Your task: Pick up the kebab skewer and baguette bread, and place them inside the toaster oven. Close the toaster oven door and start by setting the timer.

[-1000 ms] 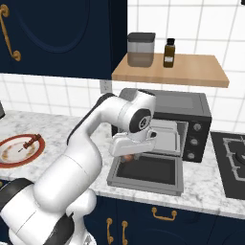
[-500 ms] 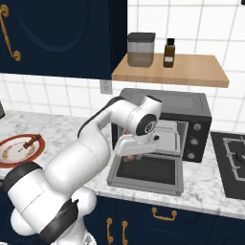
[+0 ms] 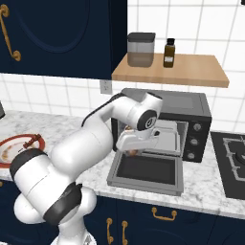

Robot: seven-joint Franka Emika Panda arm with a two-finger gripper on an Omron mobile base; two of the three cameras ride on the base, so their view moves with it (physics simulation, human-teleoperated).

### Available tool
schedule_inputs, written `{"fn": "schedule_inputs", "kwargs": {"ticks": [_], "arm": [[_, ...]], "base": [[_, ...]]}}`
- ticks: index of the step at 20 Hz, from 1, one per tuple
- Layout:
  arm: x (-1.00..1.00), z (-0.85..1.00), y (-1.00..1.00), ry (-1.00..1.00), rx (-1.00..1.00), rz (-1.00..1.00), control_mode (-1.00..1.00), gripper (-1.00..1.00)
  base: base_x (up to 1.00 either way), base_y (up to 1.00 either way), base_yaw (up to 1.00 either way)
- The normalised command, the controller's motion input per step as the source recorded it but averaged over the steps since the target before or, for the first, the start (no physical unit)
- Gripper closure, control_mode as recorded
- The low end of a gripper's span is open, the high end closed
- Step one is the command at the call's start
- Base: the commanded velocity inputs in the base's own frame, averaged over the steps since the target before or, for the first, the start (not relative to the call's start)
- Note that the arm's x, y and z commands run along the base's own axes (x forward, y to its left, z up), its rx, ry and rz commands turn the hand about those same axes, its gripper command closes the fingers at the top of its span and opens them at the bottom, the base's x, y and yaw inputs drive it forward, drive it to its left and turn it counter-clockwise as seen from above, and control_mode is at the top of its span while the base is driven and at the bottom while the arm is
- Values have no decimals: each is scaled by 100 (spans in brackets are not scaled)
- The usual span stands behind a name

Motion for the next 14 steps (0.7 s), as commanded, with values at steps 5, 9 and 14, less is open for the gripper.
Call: {"fn": "schedule_inputs", "kwargs": {"ticks": [5,9,14], "arm": [[3,-22,0,-11,4,-1,-100,100],[1,-10,0,-15,11,-4,-100,100],[6,0,0,-10,7,-4,-100,100]], "base": [[0,0,0],[0,0,0],[0,0,0]]}}
